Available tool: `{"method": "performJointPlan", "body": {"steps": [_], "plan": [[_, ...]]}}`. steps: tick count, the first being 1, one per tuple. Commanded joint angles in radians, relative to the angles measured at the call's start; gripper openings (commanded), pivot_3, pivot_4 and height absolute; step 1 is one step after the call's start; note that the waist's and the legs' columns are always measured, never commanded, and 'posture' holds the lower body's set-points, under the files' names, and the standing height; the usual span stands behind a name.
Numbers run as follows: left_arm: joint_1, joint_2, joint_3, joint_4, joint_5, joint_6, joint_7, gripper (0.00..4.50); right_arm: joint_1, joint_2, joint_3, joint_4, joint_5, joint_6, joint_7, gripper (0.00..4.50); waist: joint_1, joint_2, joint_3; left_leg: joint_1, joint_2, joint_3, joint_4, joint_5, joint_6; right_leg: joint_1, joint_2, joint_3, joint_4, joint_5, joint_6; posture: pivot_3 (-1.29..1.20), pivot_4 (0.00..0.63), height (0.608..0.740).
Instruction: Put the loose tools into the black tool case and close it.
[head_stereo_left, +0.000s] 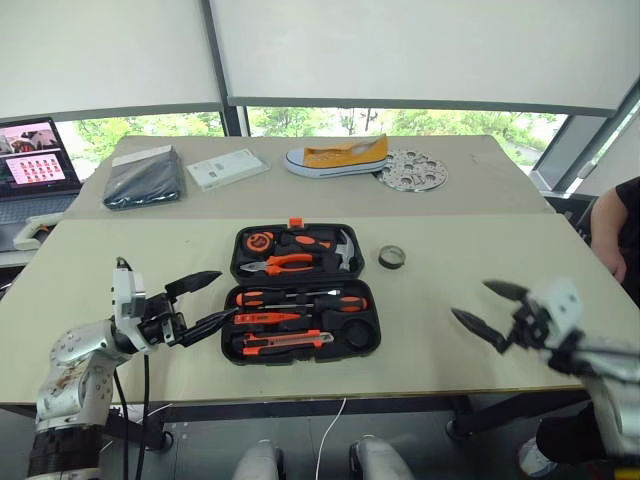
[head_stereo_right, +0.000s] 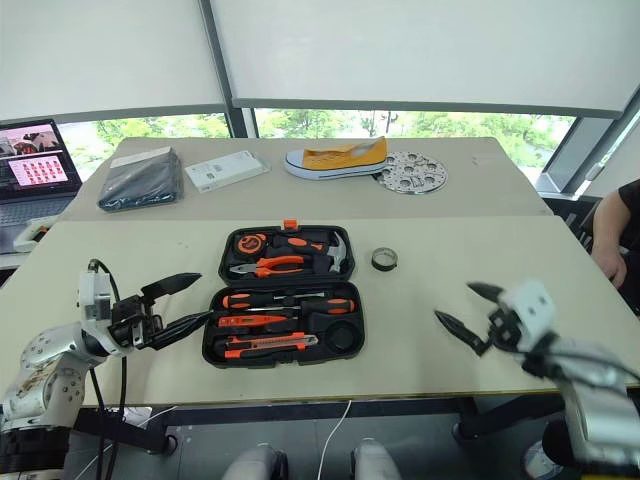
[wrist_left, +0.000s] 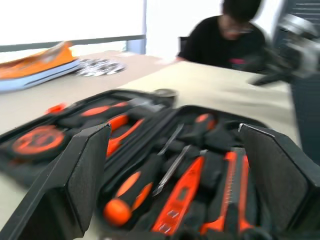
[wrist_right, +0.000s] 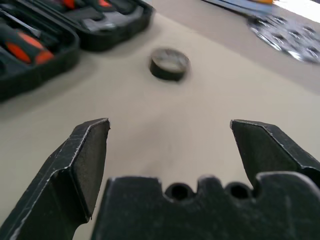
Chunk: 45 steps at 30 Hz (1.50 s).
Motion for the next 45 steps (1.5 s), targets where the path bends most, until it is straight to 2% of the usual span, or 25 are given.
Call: {"method": "performJointPlan", "body": {"steps": [1, 6, 8, 11, 14, 20, 25, 28, 31, 33, 35, 37, 39, 45], "plan": [[-0.033, -0.014, -0.032, -0.021, 0.009, -0.029, -0.012, 4.41, -0.241, -0.016, 0.19, 0.109, -0.09, 0.093, 0.108, 4.5, 0.002, 0.0, 0.0, 0.0, 0.0, 0.0, 0.0, 0.0, 0.0, 0.0, 0.0, 0.0, 0.0, 0.0, -0.001, 0.0, 0.15, 0.74], [-0.042, -0.034, -0.074, -0.001, 0.046, -0.062, -0.013, 4.41, -0.524, 0.049, 0.385, 0.35, -0.219, 0.172, 0.175, 4.5, 0.003, -0.001, 0.001, -0.004, 0.0, 0.0, -0.001, -0.001, 0.001, -0.003, 0.001, 0.0, -0.001, 0.004, 0.002, 0.0, 0.15, 0.74], [-0.038, -0.045, -0.081, -0.01, 0.051, -0.07, -0.002, 4.41, -0.619, 0.08, 0.465, 0.494, -0.304, 0.131, 0.193, 4.5, 0.005, -0.001, 0.001, -0.006, 0.0, 0.0, -0.001, -0.001, 0.002, -0.004, 0.0, 0.0, -0.001, 0.005, 0.0, 0.0, 0.15, 0.74], [-0.023, -0.049, -0.085, -0.031, 0.046, -0.057, 0.01, 4.41, -0.703, 0.126, 0.497, 0.631, -0.349, 0.089, 0.195, 4.5, 0.009, -0.001, 0.001, -0.008, -0.001, 0.0, -0.001, -0.001, 0.001, -0.005, -0.001, -0.001, -0.002, 0.005, 0.0, 0.0, 0.15, 0.74], [0.005, -0.045, -0.083, -0.057, 0.04, -0.043, 0.021, 4.5, -0.765, 0.174, 0.522, 0.753, -0.386, 0.043, 0.209, 3.81, 0.005, -0.001, 0.001, -0.009, -0.002, 0.0, -0.001, -0.001, 0.001, -0.006, -0.002, -0.001, -0.002, 0.005, 0.001, 0.0, 0.15, 0.74], [0.036, -0.033, -0.073, -0.082, 0.039, -0.041, 0.033, 4.5, -0.856, 0.23, 0.523, 0.961, -0.452, -0.079, 0.178, 1.73, -0.001, -0.001, 0.001, -0.008, -0.001, 0.0, -0.001, -0.001, 0.001, -0.006, -0.001, -0.001, -0.001, 0.005, 0.001, 0.0, 0.15, 0.74], [0.043, -0.026, -0.073, -0.084, 0.041, -0.049, 0.032, 4.5, -0.888, 0.229, 0.5, 1.014, -0.464, -0.155, 0.208, 0.03, -0.001, -0.001, 0.001, -0.008, -0.001, 0.0, -0.001, -0.001, 0.001, -0.006, -0.001, -0.001, 0.0, 0.005, 0.001, 0.0, 0.15, 0.74], [0.048, -0.025, -0.074, -0.091, 0.039, -0.053, 0.028, 4.5, -0.881, 0.209, 0.448, 0.926, -0.383, -0.147, 0.336, 0.03, -0.001, 0.0, 0.002, -0.008, -0.001, 0.0, -0.001, -0.001, 0.001, -0.006, -0.001, -0.001, 0.0, 0.005, 0.001, 0.0, 0.15, 0.74], [0.065, -0.014, -0.076, -0.099, 0.034, -0.058, -0.001, 4.5, -0.814, 0.171, 0.407, 0.657, -0.216, 0.004, 0.587, 0.03, 0.0, 0.001, 0.003, -0.008, -0.001, 0.0, -0.001, -0.001, 0.001, -0.006, -0.001, -0.001, 0.0, 0.005, 0.001, 0.0, 0.15, 0.74], [0.074, -0.005, -0.079, -0.101, 0.028, -0.054, -0.023, 4.5, -0.767, 0.151, 0.395, 0.492, -0.126, 0.147, 0.658, 0.03, 0.002, 0.001, 0.003, -0.008, -0.001, 0.0, -0.001, -0.001, 0.001, -0.006, -0.001, -0.001, 0.0, 0.005, 0.001, 0.0, 0.15, 0.74], [0.084, -0.001, -0.087, -0.097, 0.026, -0.054, -0.044, 4.5, -0.704, 0.134, 0.398, 0.296, -0.024, 0.337, 0.68, 0.03, 0.003, 0.001, 0.003, -0.008, 0.0, 0.0, -0.001, -0.001, 0.001, -0.006, -0.001, -0.002, 0.0, 0.005, 0.0, 0.0, 0.15, 0.74], [0.087, -0.007, -0.1, -0.087, 0.036, -0.066, -0.057, 4.5, -0.595, 0.085, 0.485, 0.066, 0.006, 0.47, 0.687, 0.03, 0.004, 0.001, 0.003, -0.007, 0.0, 0.0, -0.001, -0.001, 0.001, -0.005, -0.001, -0.002, 0.0, 0.005, 0.0, 0.0, 0.15, 0.74], [0.089, -0.015, -0.104, -0.086, 0.042, -0.073, -0.054, 4.5, -0.525, 0.059, 0.536, -0.054, 0.009, 0.55, 0.645, 0.03, 0.007, 0.001, 0.003, -0.007, 0.0, 0.0, -0.001, -0.001, 0.001, -0.005, -0.001, -0.002, 0.0, 0.004, 0.0, 0.0, 0.15, 0.74], [0.144, -0.021, -0.107, -0.121, 0.042, -0.073, -0.043, 4.5, -0.456, 0.049, 0.585, -0.123, -0.029, 0.607, 0.524, 0.03, 0.001, 0.001, 0.003, -0.006, 0.0, 0.001, 0.0, -0.001, 0.001, -0.006, -0.002, -0.002, 0.0, 0.002, 0.003, 0.0, 0.15, 0.74]]}}
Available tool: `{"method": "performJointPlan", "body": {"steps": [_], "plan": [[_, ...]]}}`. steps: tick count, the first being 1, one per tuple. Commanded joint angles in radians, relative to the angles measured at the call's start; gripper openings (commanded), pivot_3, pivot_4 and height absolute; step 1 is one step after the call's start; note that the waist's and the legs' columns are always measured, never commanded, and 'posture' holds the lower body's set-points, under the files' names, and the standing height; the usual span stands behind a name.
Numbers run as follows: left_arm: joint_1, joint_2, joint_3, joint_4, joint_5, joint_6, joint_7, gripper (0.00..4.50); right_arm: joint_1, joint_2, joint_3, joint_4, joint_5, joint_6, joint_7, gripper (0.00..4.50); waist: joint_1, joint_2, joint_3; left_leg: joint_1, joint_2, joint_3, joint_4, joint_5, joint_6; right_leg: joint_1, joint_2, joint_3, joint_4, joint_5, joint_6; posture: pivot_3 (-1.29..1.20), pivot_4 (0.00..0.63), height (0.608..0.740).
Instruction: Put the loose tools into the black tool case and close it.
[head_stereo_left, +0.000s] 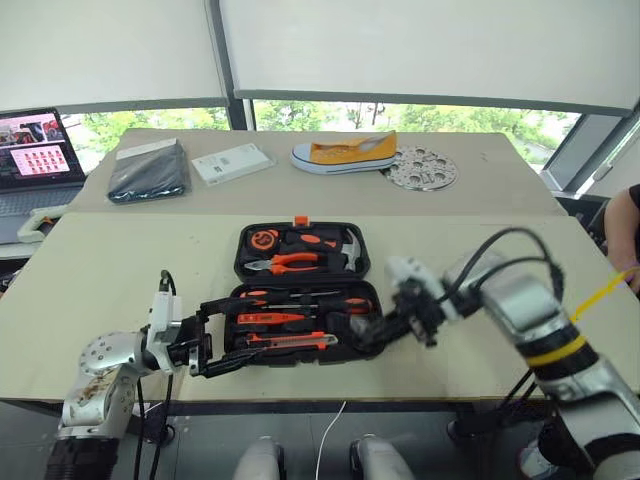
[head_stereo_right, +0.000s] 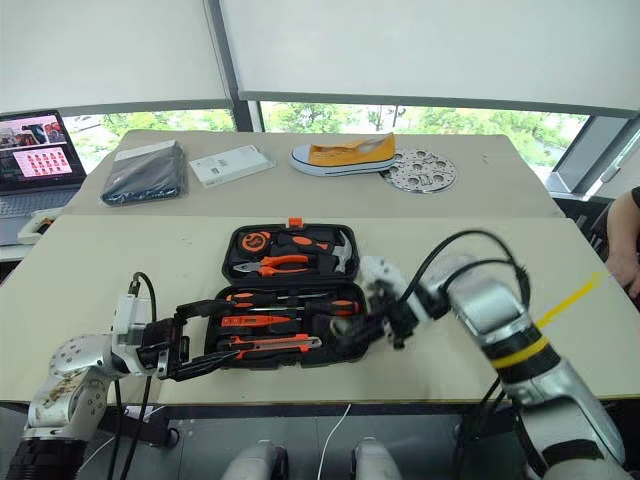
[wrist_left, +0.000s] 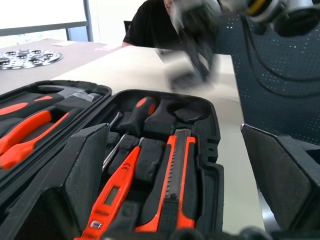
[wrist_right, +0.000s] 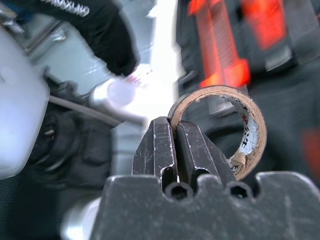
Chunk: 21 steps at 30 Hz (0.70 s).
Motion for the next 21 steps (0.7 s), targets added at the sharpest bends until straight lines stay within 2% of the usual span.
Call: {"method": "performJointPlan", "body": {"steps": [1, 10, 14, 18, 21], "plan": [[0.034, -0.001, 0.001, -0.044, -0.006, -0.017, 0.007, 4.5, -0.004, -0.02, 0.006, -0.035, -0.011, 0.037, -0.048, 0.03, -0.001, 0.0, 0.0, 0.001, 0.0, 0.0, 0.0, 0.0, 0.0, 0.001, 0.0, 0.0, 0.0, 0.0, 0.0, 0.0, 0.15, 0.74], [0.038, 0.0, 0.0, -0.033, -0.003, -0.032, 0.013, 4.5, -0.033, -0.007, 0.049, 0.061, -0.119, -0.068, -0.129, 0.03, 0.001, -0.001, 0.0, 0.002, 0.001, 0.0, 0.0, 0.0, 0.0, 0.002, 0.001, 0.0, 0.0, -0.002, -0.002, 0.0, 0.15, 0.74], [0.035, 0.002, 0.007, -0.029, -0.001, -0.043, 0.019, 4.5, -0.048, -0.039, 0.093, 0.057, -0.135, -0.091, -0.073, 0.03, 0.002, -0.001, 0.0, 0.002, 0.001, 0.0, 0.0, 0.0, 0.0, 0.001, 0.001, 0.0, 0.0, -0.001, -0.001, 0.0, 0.15, 0.74], [0.033, 0.007, 0.027, -0.02, 0.0, -0.038, 0.053, 4.5, -0.043, -0.04, 0.065, 0.005, -0.087, -0.073, -0.057, 1.21, 0.004, -0.001, 0.0, 0.002, 0.001, 0.0, 0.0, 0.0, 0.0, 0.002, 0.001, 0.0, 0.0, -0.002, -0.001, 0.0, 0.15, 0.74], [0.04, 0.01, 0.062, -0.025, -0.014, -0.012, 0.106, 4.5, -0.025, 0.014, -0.045, 0.009, -0.026, -0.134, -0.105, 2.16, 0.004, -0.002, 0.0, 0.001, 0.001, 0.0, 0.0, 0.0, 0.0, 0.001, 0.001, 0.0, 0.0, -0.001, 0.0, 0.0, 0.15, 0.74]]}}
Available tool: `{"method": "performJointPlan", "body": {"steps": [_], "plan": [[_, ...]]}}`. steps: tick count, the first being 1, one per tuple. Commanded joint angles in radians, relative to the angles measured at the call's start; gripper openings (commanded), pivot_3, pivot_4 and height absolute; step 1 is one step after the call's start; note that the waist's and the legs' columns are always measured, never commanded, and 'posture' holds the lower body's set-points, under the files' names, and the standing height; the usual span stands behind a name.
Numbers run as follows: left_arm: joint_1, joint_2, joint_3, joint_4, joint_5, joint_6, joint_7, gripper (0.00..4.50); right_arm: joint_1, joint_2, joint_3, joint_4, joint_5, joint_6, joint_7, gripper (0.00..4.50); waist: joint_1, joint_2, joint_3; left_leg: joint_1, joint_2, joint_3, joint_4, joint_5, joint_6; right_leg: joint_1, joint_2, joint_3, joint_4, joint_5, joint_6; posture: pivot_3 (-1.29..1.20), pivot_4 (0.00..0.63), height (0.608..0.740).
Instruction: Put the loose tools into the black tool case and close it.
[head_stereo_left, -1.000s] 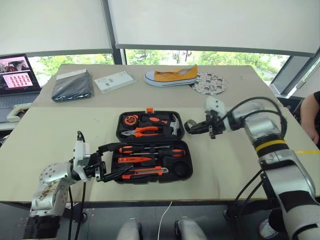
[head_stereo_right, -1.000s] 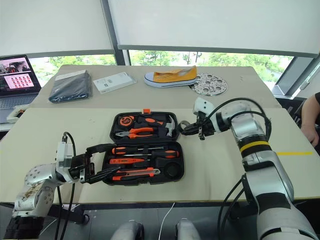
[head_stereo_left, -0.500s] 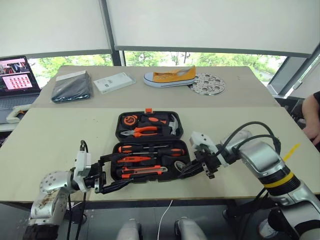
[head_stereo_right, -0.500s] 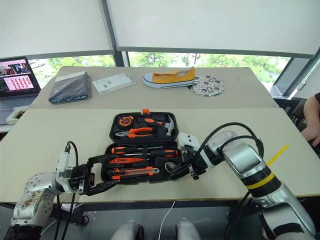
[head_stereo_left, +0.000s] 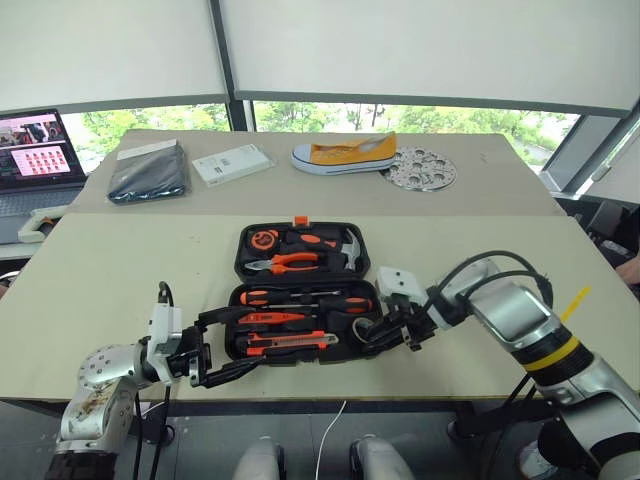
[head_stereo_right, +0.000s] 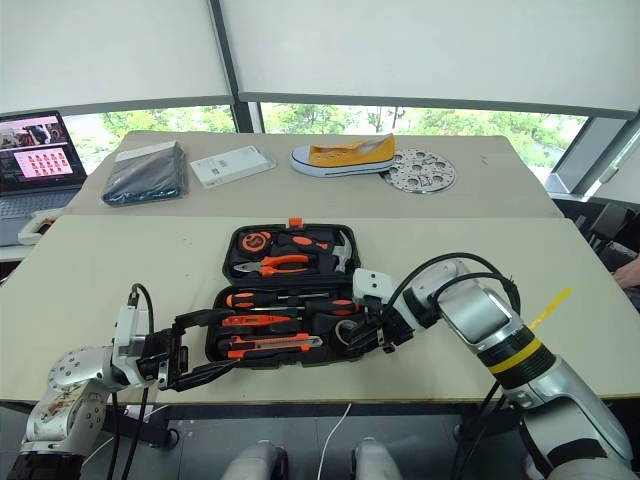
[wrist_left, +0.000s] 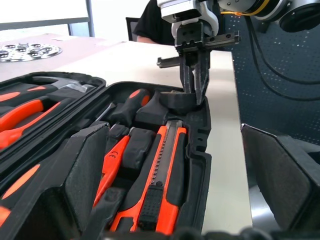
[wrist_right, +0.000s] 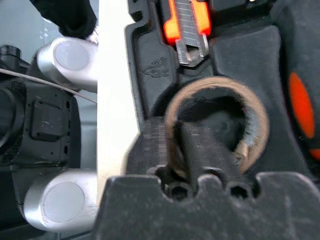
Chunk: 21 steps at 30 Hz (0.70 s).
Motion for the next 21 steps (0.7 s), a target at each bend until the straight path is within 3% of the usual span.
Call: {"method": "performJointPlan", "body": {"steps": [1, 6, 7, 9, 12, 15, 18, 21], "plan": [[0.003, 0.011, 0.065, -0.029, -0.034, 0.026, 0.066, 4.5, 0.023, 0.023, -0.146, -0.034, 0.103, -0.067, -0.001, 2.39, -0.001, 0.0, 0.0, -0.001, 0.0, 0.0, 0.0, 0.0, 0.0, -0.001, 0.0, 0.0, 0.0, 0.001, 0.002, 0.0, 0.15, 0.74], [-0.012, 0.023, 0.151, -0.001, -0.058, 0.103, 0.198, 4.5, 0.105, -0.039, -0.321, 0.018, 0.199, -0.094, 0.023, 2.39, 0.005, -0.002, 0.001, -0.002, -0.001, -0.001, -0.001, 0.0, 0.0, 0.0, -0.001, 0.0, -0.001, 0.002, 0.002, 0.0, 0.15, 0.74], [-0.028, 0.024, 0.162, 0.021, -0.04, 0.122, 0.25, 4.25, 0.113, -0.03, -0.34, 0.053, 0.187, -0.126, -0.003, 2.4, 0.004, -0.002, 0.001, -0.001, -0.001, -0.001, 0.0, 0.0, 0.0, 0.0, -0.001, 0.0, -0.001, 0.002, 0.002, 0.0, 0.15, 0.74], [-0.059, 0.035, 0.168, 0.065, 0.003, 0.171, 0.347, 3.83, 0.106, 0.006, -0.362, 0.154, 0.125, -0.229, -0.093, 1.89, 0.001, -0.002, 0.001, 0.0, -0.001, 0.0, 0.0, 0.0, 0.0, 0.001, -0.001, 0.0, -0.001, 0.001, 0.004, 0.0, 0.15, 0.74], [-0.126, 0.043, 0.141, 0.139, 0.079, 0.23, 0.464, 2.44, 0.058, 0.06, -0.337, 0.387, -0.054, -0.523, -0.273, 0.88, -0.004, -0.003, 0.001, 0.003, -0.001, 0.0, 0.0, 0.0, 0.0, 0.003, 0.0, 0.0, 0.0, 0.001, 0.002, 0.0, 0.15, 0.74], [-0.161, 0.047, 0.104, 0.169, 0.127, 0.246, 0.486, 1.36, 0.019, 0.1, -0.335, 0.51, -0.104, -0.641, -0.323, 0.01, -0.008, -0.003, 0.002, 0.002, -0.001, 0.0, 0.0, 0.001, 0.0, 0.001, 0.001, 0.001, 0.0, 0.003, 0.004, 0.0, 0.15, 0.74], [-0.214, 0.043, 0.045, 0.208, 0.175, 0.265, 0.494, 0.12, -0.026, 0.135, -0.315, 0.635, -0.166, -0.747, -0.37, 0.0, -0.008, -0.003, 0.002, 0.001, -0.001, 0.0, -0.002, 0.001, 0.0, 0.001, 0.001, 0.001, 0.0, 0.004, 0.001, 0.0, 0.15, 0.74], [-0.273, 0.017, -0.004, 0.242, 0.2, 0.257, 0.486, 0.02, -0.051, 0.177, -0.303, 0.71, -0.184, -0.806, -0.359, 0.0, -0.007, -0.003, 0.002, -0.001, -0.001, 0.0, -0.002, 0.0, 0.0, 0.0, 0.001, 0.001, -0.001, 0.006, -0.003, 0.0, 0.15, 0.74]]}}
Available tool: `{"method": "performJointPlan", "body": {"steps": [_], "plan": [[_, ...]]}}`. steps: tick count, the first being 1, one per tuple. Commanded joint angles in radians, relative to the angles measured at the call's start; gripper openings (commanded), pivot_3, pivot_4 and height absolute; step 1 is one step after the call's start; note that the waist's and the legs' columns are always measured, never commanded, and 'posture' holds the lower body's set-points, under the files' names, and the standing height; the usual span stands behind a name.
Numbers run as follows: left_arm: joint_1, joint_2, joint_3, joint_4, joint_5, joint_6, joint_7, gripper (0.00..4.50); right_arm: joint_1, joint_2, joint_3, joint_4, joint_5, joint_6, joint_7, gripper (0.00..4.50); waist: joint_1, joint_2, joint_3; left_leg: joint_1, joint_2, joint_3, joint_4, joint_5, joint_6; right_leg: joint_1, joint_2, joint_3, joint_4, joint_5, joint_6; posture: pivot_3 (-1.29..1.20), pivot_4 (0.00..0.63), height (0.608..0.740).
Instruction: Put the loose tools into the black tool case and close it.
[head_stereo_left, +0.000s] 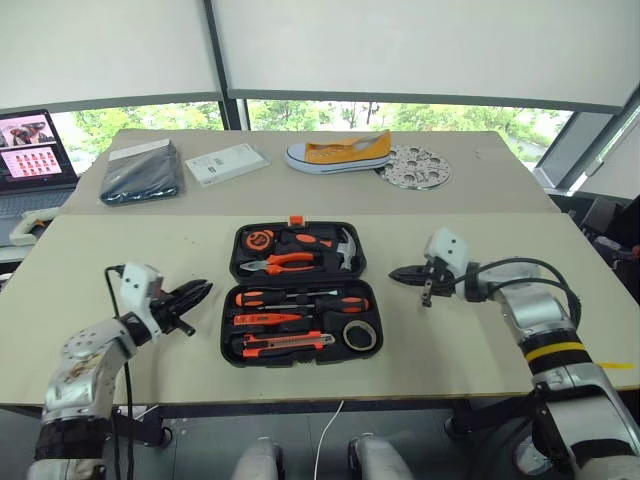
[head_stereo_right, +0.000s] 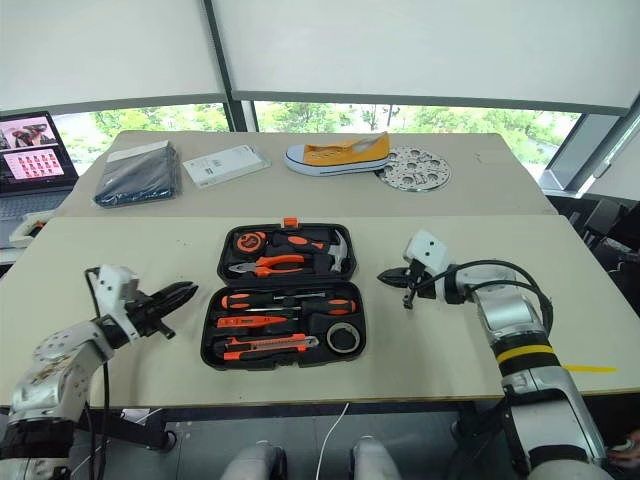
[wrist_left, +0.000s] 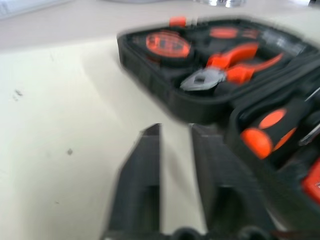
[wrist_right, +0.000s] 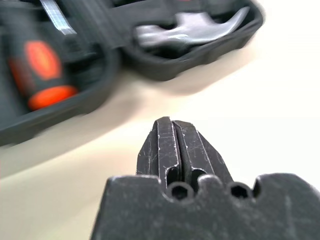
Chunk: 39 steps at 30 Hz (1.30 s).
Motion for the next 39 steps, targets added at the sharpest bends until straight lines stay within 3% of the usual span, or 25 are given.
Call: {"method": "performJointPlan", "body": {"steps": [1, 5, 12, 22, 27, 28, 29, 31, 34, 36, 39], "plan": [[-0.07, -0.018, -0.052, 0.029, 0.035, -0.009, -0.013, 0.02, -0.029, 0.039, 0.01, 0.066, -0.015, -0.09, 0.016, 0.0, 0.001, 0.0, 0.0, 0.0, 0.0, 0.0, 0.0, 0.0, 0.0, 0.0, 0.0, 0.0, 0.0, 0.0, 0.0, 0.0, 0.15, 0.74], [-0.113, -0.026, -0.104, 0.066, 0.053, -0.007, -0.072, 0.02, -0.028, 0.071, 0.032, 0.085, -0.027, -0.096, 0.046, 0.0, 0.002, 0.0, 0.0, 0.0, -0.001, 0.0, 0.0, 0.0, 0.0, 0.001, 0.0, 0.0, 0.0, 0.0, 0.0, 0.0, 0.15, 0.74], [-0.134, -0.026, -0.169, 0.053, 0.065, -0.029, -0.189, 0.02, 0.045, 0.06, 0.018, -0.053, 0.014, -0.046, 0.131, 0.0, 0.008, 0.0, 0.0, 0.0, -0.002, 0.0, 0.0, 0.0, 0.0, 0.001, -0.002, 0.0, 0.0, 0.0, 0.001, 0.0, 0.15, 0.74], [-0.133, -0.061, -0.19, 0.013, 0.076, 0.004, -0.177, 0.02, 0.188, 0.002, -0.035, -0.257, 0.044, 0.047, 0.104, 0.0, 0.015, 0.0, 0.0, -0.002, -0.004, -0.001, 0.0, 0.0, 0.0, 0.001, -0.004, 0.0, 0.0, -0.001, 0.003, 0.0, 0.15, 0.74], [-0.132, -0.001, -0.139, 0.007, 0.068, 0.075, -0.169, 0.02, 0.193, -0.018, -0.102, -0.263, 0.055, 0.095, 0.03, 0.0, 0.012, 0.0, 0.0, -0.001, -0.004, -0.001, 0.001, 0.0, 0.0, 0.001, -0.004, 0.0, 0.0, -0.002, 0.003, 0.0, 0.15, 0.74], [-0.132, 0.018, -0.115, 0.005, 0.08, 0.099, -0.129, 0.0, 0.196, -0.031, -0.115, -0.27, 0.066, 0.087, 0.036, 0.58, 0.01, 0.0, 0.0, -0.001, -0.004, -0.001, 0.001, 0.0, 0.0, 0.001, -0.004, 0.0, 0.0, -0.002, 0.004, 0.0, 0.15, 0.74], [-0.133, 0.042, -0.102, 0.006, 0.099, 0.129, -0.091, 0.53, 0.201, -0.044, -0.128, -0.279, 0.078, 0.09, 0.046, 0.79, 0.008, 0.0, 0.0, -0.001, -0.004, -0.001, 0.001, 0.0, 0.0, 0.001, -0.004, 0.0, 0.0, -0.001, 0.003, 0.0, 0.15, 0.74], [-0.114, 0.121, -0.109, -0.009, 0.117, 0.207, -0.099, 1.14, 0.217, -0.082, -0.141, -0.313, 0.11, 0.126, 0.088, 1.49, 0.005, -0.001, 0.0, -0.001, -0.003, -0.001, 0.001, 0.0, 0.0, 0.001, -0.003, 0.0, 0.0, -0.002, 0.004, 0.0, 0.15, 0.74], [-0.091, 0.174, -0.051, -0.037, 0.028, 0.288, -0.15, 2.21, 0.229, -0.113, -0.178, -0.386, 0.184, 0.226, 0.112, 2.48, -0.001, 0.0, 0.001, 0.0, -0.003, -0.001, 0.0, -0.001, 0.0, 0.001, -0.003, 0.0, 0.0, -0.002, 0.004, 0.0, 0.15, 0.74], [-0.121, 0.184, -0.011, -0.035, -0.001, 0.34, -0.124, 2.92, 0.188, -0.128, -0.206, -0.479, 0.206, 0.555, -0.017, 3.16, -0.002, 0.0, 0.001, 0.0, -0.002, -0.001, 0.0, 0.0, 0.0, 0.001, -0.003, 0.0, 0.0, -0.003, 0.004, 0.0, 0.15, 0.74], [-0.209, 0.211, -0.021, -0.056, -0.075, 0.604, -0.117, 3.93, 0.116, -0.14, -0.193, -0.548, 0.286, 0.828, -0.029, 4.17, 0.001, -0.001, 0.001, 0.0, -0.002, -0.001, 0.001, 0.0, 0.0, 0.0, -0.003, -0.001, 0.002, -0.003, 0.004, 0.0, 0.15, 0.74]]}}
